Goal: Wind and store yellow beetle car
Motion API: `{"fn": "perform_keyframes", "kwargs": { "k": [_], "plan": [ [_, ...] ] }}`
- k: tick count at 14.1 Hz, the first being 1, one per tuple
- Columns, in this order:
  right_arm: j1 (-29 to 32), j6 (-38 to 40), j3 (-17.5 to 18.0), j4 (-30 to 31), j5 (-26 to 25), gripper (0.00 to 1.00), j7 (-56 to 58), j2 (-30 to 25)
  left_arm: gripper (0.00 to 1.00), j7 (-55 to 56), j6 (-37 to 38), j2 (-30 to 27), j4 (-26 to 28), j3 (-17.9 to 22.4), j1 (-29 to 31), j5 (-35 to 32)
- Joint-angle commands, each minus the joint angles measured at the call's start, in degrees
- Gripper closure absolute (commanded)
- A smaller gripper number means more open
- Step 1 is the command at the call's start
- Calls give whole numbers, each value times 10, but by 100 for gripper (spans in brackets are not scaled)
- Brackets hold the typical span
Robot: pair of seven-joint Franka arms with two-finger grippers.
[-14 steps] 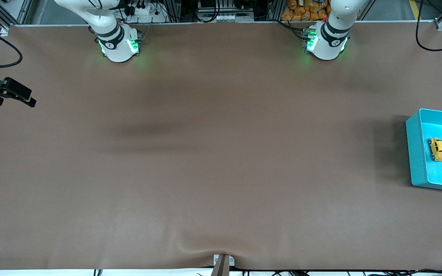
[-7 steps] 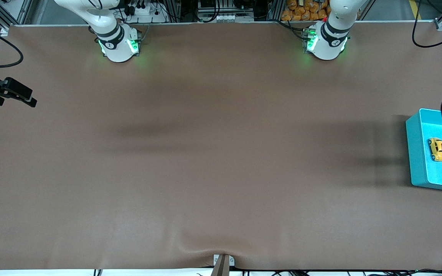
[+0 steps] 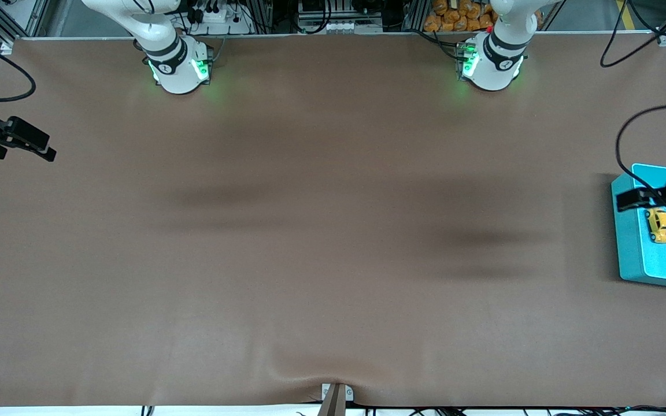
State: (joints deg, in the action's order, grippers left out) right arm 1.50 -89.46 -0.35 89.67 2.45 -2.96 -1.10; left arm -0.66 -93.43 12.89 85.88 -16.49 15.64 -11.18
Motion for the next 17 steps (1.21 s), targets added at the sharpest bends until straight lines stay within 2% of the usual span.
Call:
{"fn": "perform_keyframes", "kwargs": {
  "k": [1,3,4,9,17],
  "plan": [
    [2,3,1,0,-8,0,5,-3,0,22,35,-65,21,60,-84,27],
    [3,3,0,0,-8,0,5,-3,0,41,62,-94,20,89,-137,45],
    [2,3,0,0,-8,0,5,-3,0,43,84,-109,18,90,-147,57],
    [3,3,0,0,-8,0,4,-3,0,59,113,-130,3,101,-147,114],
    [3,3,0,1,-8,0,4,-3,0,63,156,-141,2,101,-140,114]
  ]
}}
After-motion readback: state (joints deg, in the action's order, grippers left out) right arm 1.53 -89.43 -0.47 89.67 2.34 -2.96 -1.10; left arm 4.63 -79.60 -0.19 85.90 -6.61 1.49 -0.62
